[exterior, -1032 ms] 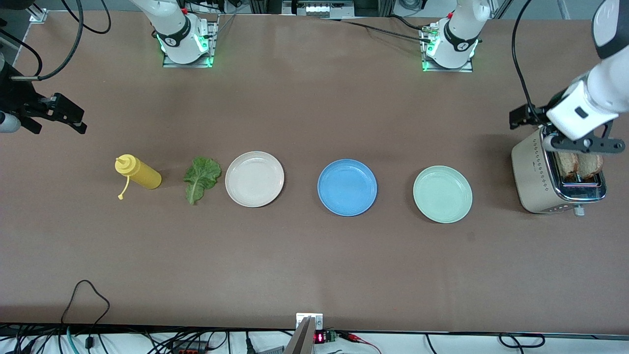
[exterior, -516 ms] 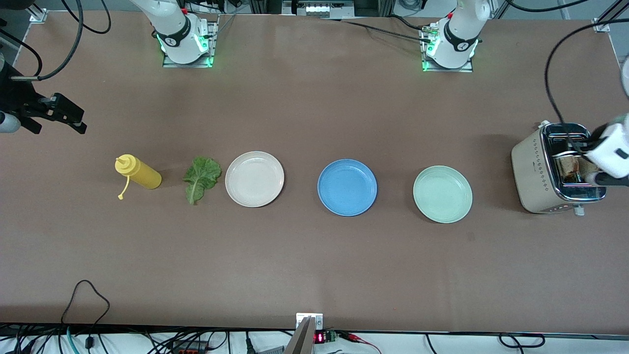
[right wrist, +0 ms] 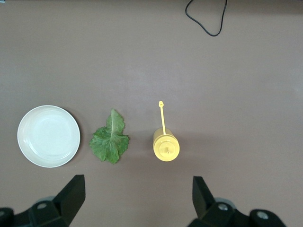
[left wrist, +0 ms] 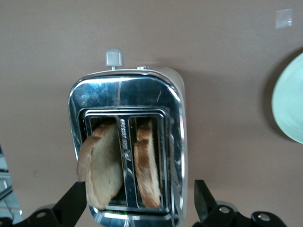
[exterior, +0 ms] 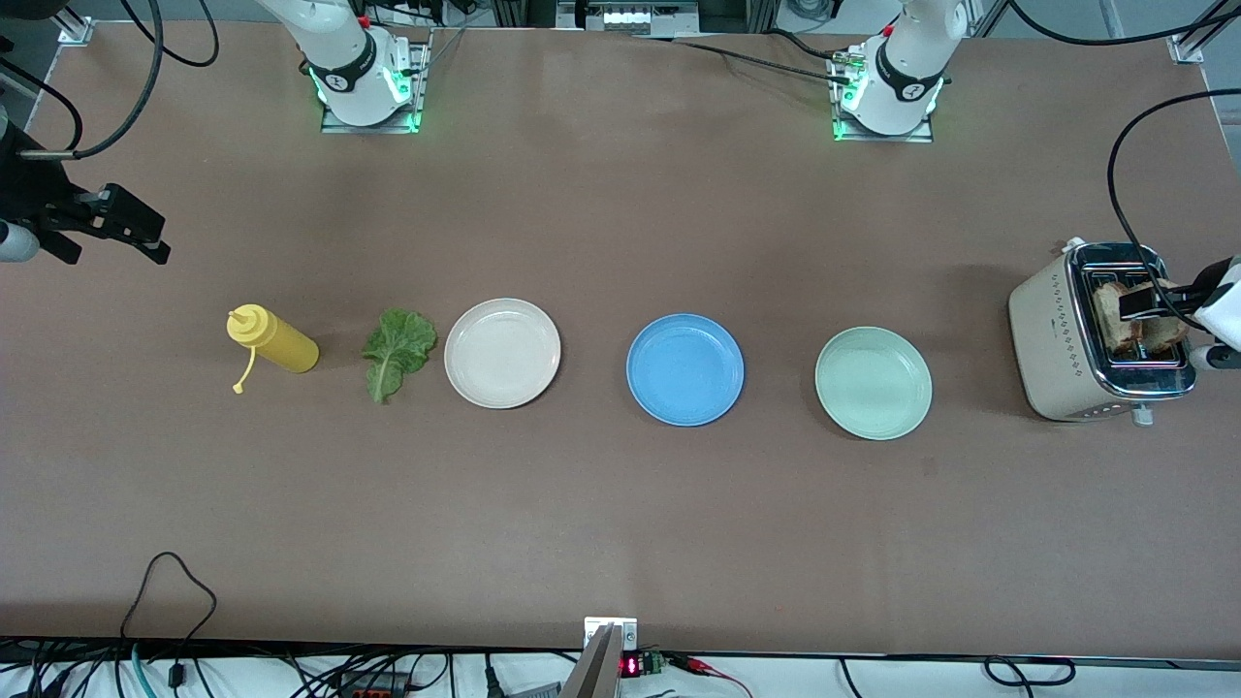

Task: Make sandwich in blue plate with both arms
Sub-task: 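Grasp a toast slice with the left gripper and lift it out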

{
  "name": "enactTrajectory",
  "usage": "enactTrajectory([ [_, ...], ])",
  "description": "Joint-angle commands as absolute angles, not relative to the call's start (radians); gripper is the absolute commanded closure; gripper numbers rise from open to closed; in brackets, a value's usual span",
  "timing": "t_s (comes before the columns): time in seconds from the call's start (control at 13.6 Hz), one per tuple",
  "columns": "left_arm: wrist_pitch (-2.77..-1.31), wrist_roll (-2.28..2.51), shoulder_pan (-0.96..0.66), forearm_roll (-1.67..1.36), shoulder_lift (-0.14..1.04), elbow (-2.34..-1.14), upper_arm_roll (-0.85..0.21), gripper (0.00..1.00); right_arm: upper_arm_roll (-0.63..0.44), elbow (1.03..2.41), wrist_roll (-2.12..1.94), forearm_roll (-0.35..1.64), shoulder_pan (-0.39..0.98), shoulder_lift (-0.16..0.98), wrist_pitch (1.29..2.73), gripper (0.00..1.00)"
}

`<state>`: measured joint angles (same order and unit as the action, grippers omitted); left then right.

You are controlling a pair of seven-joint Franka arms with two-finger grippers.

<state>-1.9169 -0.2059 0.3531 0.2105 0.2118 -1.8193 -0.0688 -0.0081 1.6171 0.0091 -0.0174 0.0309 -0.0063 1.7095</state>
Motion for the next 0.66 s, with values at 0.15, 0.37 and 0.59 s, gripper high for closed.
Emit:
enactTrajectory([
  [0.15, -2.184, -0.305, 0.422, 0.146, 0.101, -2.049, -0.086, 0.0, -0.011, 1.631, 0.009, -0.011, 0.031, -0.025, 1.709, 0.0],
  [0.37, -2.217, -0.325, 0.46, 0.01, 0.115, -2.092, -0.086, 0.09, -0.011, 1.631, 0.009, -0.011, 0.031, -0.025, 1.71, 0.0],
  [0.59, -2.209, -0.327, 0.459, 0.003, 0.106, -2.105, -0.086, 0.29, -0.011, 1.631, 0.009, -0.011, 0.029, -0.025, 1.709, 0.0],
])
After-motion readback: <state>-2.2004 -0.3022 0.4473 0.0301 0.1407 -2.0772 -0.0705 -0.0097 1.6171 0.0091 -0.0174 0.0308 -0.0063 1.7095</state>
